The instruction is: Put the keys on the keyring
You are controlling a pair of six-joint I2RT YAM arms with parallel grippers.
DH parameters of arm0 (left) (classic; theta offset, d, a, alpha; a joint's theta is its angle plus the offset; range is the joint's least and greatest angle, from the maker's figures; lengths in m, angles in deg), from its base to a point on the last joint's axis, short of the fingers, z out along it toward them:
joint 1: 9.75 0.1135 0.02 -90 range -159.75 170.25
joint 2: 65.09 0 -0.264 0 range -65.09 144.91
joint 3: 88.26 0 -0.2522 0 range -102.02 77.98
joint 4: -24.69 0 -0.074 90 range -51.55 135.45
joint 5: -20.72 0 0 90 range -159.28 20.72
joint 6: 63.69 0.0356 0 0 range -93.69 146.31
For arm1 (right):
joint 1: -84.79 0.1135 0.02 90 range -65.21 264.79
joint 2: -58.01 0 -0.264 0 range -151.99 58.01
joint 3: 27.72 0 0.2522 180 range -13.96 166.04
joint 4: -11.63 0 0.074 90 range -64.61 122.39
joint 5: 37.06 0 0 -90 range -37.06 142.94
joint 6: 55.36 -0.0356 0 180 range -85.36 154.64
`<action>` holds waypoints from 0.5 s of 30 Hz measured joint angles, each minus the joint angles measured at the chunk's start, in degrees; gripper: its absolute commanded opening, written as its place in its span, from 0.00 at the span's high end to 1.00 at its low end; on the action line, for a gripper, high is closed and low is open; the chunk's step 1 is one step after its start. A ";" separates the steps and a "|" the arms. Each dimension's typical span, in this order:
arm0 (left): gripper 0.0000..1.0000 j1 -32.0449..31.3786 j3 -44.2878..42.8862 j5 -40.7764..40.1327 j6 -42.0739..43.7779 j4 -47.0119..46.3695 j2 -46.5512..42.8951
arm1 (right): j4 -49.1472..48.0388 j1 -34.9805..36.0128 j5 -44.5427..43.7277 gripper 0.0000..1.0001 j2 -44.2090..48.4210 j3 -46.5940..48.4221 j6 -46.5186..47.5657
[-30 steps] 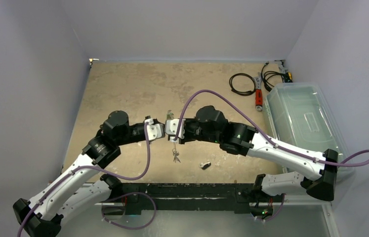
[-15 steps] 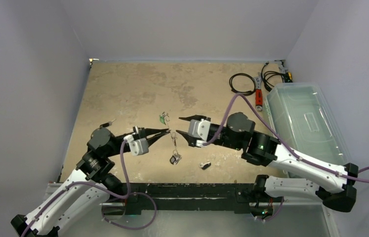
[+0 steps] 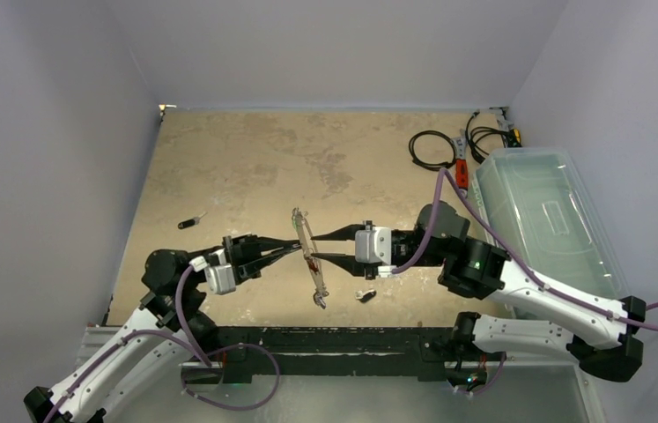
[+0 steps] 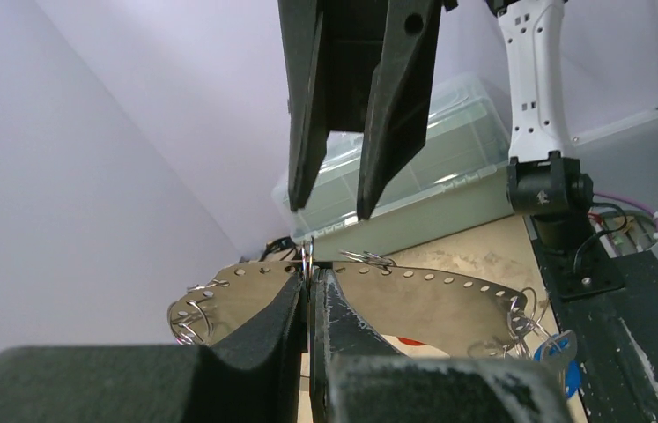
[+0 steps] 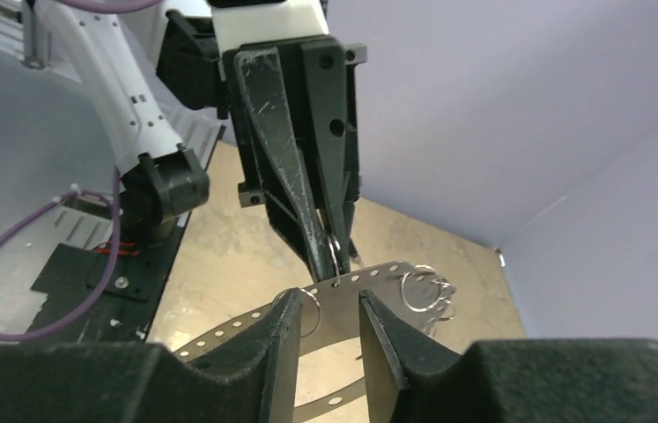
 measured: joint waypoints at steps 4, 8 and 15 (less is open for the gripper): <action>1.00 0.11 0.39 1.31 -2.14 -2.71 0.00 | 0.92 0.00 1.92 0.68 -1.90 1.05 -0.20; 1.00 0.22 0.39 2.40 -3.39 -4.28 0.02 | 0.92 0.00 3.04 0.70 -3.17 1.92 -0.35; 1.00 0.48 0.50 3.37 -4.52 -5.66 0.07 | 0.83 0.00 4.48 0.72 -3.98 2.69 -0.57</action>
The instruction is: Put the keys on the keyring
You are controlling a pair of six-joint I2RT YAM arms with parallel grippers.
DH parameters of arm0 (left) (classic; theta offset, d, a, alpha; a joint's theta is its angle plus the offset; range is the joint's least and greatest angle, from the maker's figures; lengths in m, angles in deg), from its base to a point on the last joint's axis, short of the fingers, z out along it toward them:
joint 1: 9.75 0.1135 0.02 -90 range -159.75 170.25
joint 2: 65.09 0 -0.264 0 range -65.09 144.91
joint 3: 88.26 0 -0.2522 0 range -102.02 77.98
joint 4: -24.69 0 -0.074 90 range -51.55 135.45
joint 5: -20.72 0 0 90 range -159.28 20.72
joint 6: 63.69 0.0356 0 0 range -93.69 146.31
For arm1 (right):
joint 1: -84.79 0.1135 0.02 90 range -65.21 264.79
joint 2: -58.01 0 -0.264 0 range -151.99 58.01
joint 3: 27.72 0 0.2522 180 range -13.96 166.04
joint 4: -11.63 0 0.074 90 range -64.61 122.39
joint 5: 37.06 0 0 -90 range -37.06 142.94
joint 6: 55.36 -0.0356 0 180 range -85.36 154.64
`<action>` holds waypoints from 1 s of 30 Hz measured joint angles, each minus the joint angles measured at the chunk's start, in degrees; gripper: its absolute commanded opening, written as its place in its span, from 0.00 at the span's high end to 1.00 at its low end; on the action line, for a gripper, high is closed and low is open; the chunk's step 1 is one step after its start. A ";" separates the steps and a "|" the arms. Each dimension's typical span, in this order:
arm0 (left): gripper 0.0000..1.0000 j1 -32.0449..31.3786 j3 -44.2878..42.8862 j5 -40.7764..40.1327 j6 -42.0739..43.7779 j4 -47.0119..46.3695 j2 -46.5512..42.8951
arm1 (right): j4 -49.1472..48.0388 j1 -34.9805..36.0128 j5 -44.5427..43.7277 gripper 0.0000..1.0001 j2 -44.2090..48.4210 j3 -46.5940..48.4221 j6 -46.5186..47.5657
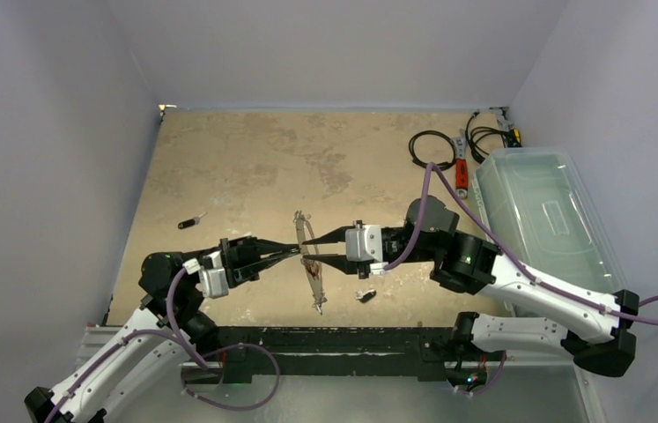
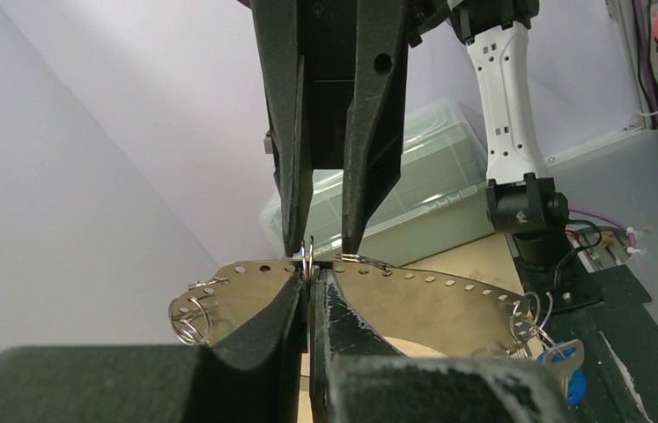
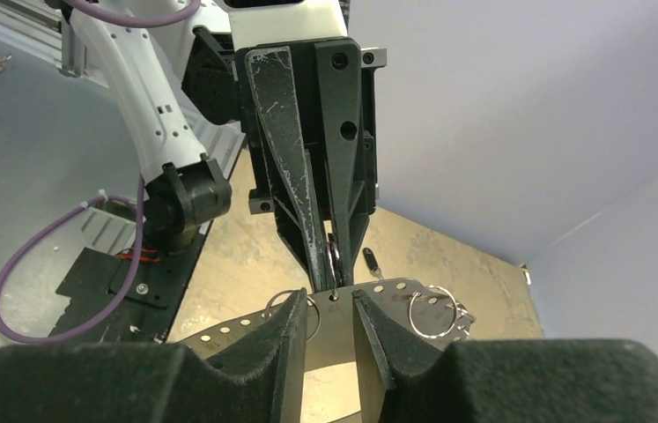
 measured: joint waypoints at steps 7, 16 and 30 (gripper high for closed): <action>1.00 0.17 0.33 0.92 -0.39 -0.24 0.20 | -0.37 0.00 1.55 0.74 -1.33 0.61 -0.42; 1.00 0.66 0.63 1.18 -1.05 -0.35 0.17 | -0.37 0.00 1.81 0.72 -2.58 1.51 -0.46; 1.00 0.76 0.74 1.31 -1.99 -1.99 0.04 | -1.05 -0.04 1.18 0.73 0.07 1.60 -1.31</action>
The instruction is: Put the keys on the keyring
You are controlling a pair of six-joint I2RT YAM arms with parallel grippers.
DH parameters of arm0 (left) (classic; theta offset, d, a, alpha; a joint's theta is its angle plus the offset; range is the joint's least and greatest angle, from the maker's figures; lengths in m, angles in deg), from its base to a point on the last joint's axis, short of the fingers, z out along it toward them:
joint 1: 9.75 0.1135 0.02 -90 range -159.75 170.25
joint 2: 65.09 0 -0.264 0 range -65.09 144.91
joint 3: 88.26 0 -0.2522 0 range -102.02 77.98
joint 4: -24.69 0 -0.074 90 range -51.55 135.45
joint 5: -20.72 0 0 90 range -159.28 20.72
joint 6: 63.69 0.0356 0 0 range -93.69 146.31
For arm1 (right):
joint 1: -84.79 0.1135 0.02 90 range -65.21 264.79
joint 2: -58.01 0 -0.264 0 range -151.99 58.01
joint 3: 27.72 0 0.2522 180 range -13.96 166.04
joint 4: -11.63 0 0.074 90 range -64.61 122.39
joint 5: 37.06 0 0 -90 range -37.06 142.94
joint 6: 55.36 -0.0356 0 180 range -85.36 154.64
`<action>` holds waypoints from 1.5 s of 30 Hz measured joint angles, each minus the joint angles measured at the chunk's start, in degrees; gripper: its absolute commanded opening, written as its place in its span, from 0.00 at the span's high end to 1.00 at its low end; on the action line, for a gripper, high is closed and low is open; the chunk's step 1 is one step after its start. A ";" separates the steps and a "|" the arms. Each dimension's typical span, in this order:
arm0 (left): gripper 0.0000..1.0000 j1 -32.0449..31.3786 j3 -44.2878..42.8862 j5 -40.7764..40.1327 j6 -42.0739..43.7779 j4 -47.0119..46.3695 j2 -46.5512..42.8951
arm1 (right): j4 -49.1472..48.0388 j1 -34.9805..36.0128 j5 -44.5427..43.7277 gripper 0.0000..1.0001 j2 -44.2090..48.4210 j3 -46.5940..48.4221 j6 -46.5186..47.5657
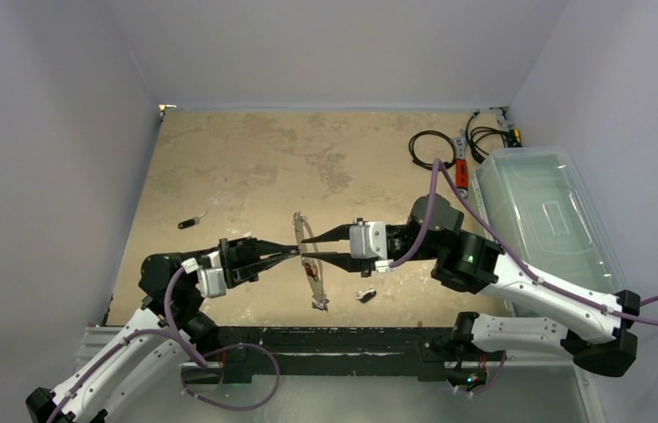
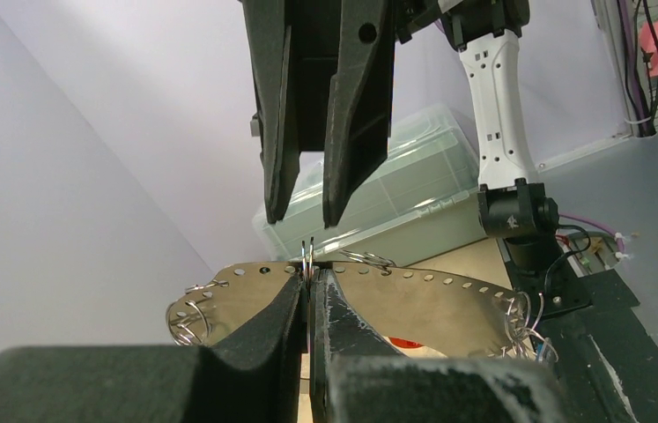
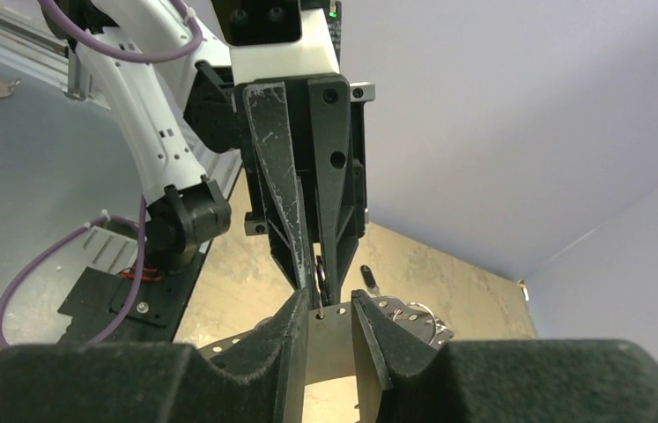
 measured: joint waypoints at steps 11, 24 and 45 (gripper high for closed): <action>1.00 0.48 0.31 0.50 -1.97 -1.44 0.07 | 0.20 -0.24 -0.39 0.77 -2.21 0.17 0.02; 1.00 1.14 0.81 0.52 -2.58 -2.60 0.17 | 1.11 -0.44 0.17 0.89 -4.52 2.21 0.00; 0.63 1.38 -7.54 -2.32 10.34 19.56 -0.92 | 6.36 -0.55 -6.14 1.00 -6.97 3.61 0.74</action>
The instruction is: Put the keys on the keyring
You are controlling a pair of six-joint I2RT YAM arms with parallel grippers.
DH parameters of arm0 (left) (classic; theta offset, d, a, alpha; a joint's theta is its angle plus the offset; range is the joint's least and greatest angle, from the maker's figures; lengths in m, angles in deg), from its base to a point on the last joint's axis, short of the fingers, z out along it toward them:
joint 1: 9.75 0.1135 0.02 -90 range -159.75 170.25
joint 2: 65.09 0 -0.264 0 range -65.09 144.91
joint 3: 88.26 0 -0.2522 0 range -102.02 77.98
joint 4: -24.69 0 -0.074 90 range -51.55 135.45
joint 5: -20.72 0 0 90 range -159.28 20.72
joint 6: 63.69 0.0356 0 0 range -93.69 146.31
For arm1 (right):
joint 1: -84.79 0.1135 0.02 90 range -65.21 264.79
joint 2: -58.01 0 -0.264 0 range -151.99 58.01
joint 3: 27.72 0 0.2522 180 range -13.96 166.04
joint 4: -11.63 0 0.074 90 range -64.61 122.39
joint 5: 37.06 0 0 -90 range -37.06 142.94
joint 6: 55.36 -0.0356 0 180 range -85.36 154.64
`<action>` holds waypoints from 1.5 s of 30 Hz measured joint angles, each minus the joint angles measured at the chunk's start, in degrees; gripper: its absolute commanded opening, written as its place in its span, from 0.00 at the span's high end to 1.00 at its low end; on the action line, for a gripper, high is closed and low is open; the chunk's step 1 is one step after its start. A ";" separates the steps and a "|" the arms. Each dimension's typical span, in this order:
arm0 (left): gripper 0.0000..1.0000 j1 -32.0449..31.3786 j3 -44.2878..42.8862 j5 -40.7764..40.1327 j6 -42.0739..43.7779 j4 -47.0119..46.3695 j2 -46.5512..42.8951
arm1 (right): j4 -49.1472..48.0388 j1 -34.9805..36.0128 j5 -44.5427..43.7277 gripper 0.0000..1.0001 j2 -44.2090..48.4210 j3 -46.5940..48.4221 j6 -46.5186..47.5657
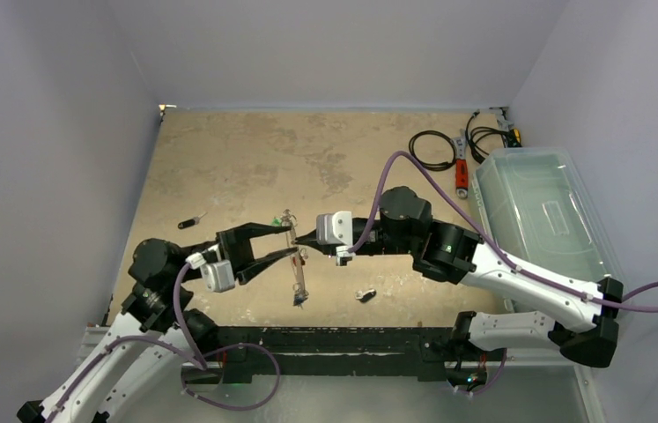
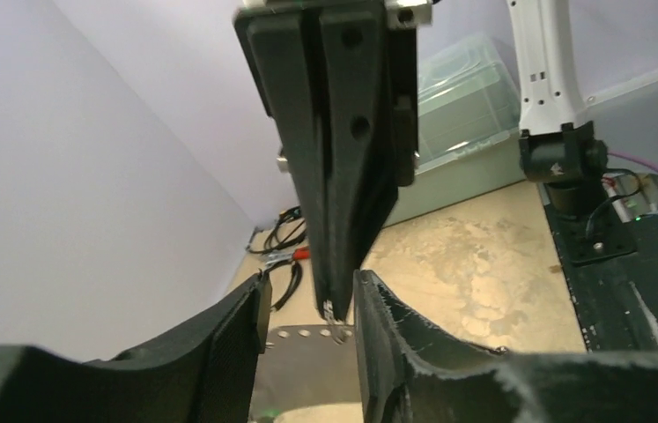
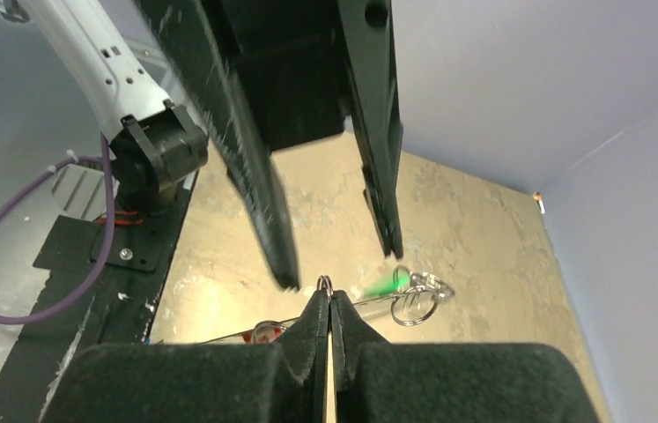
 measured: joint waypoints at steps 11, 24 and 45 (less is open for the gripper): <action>0.72 -0.83 -15.21 -4.31 11.85 24.83 7.21 | 3.82 0.00 -4.44 1.00 -0.15 -0.02 0.63; 0.66 -1.55 -17.20 -9.60 13.25 34.53 13.38 | 6.84 0.04 -8.96 1.00 -0.11 -0.02 1.84; 0.62 -1.90 -17.11 -8.39 13.20 35.08 12.17 | 7.19 0.04 -10.40 1.00 -0.07 -0.02 2.34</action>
